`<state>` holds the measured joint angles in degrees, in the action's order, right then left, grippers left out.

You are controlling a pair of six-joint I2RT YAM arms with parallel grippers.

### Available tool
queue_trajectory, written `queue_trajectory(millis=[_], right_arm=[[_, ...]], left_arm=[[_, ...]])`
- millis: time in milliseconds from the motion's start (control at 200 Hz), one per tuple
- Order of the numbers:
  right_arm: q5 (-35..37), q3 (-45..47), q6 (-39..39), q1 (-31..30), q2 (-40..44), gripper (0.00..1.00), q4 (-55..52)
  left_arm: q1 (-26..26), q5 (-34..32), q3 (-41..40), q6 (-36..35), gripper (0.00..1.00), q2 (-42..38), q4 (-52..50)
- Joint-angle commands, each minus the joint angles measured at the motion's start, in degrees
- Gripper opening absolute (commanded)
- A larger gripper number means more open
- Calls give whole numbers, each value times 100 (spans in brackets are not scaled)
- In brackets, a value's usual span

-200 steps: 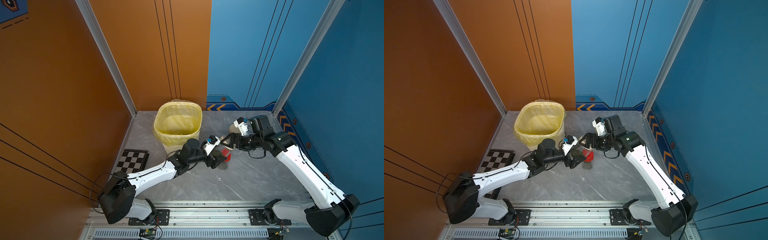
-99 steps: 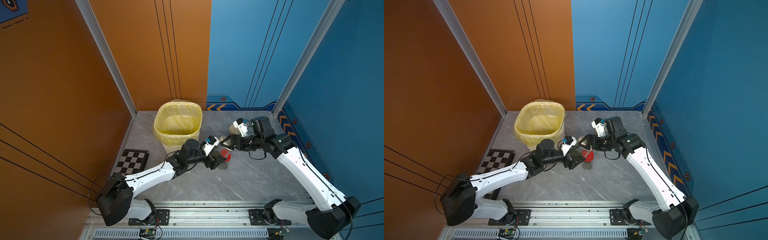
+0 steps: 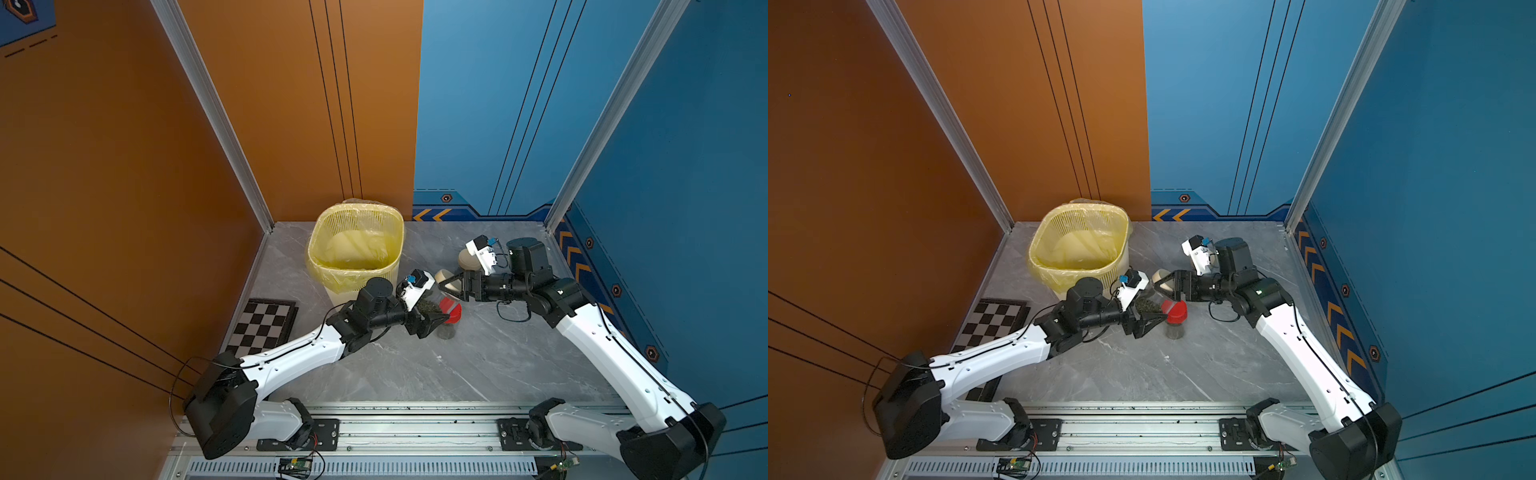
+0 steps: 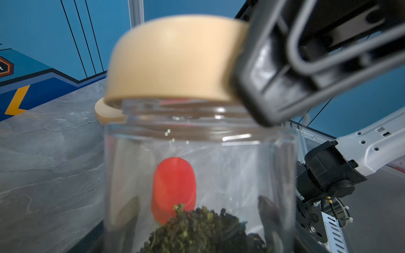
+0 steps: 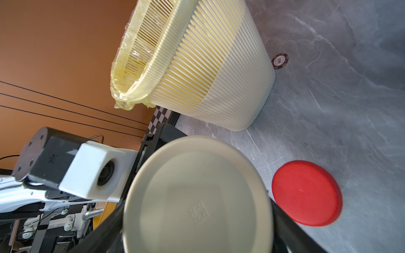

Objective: Empty moldy tea leaves from jars
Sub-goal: Unscrew the lid from the jar.

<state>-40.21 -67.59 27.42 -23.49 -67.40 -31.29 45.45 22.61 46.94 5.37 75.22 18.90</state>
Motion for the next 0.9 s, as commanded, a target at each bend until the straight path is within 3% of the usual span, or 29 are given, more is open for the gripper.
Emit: queue_trajectory(millis=[0, 896], right_arm=[[-368, 206, 135, 37, 48, 84, 439], [-1075, 246, -13, 256, -24, 82, 674]], left_arm=[[-18, 328, 97, 15, 46, -340, 670], [-73, 310, -79, 46, 47, -803, 669]])
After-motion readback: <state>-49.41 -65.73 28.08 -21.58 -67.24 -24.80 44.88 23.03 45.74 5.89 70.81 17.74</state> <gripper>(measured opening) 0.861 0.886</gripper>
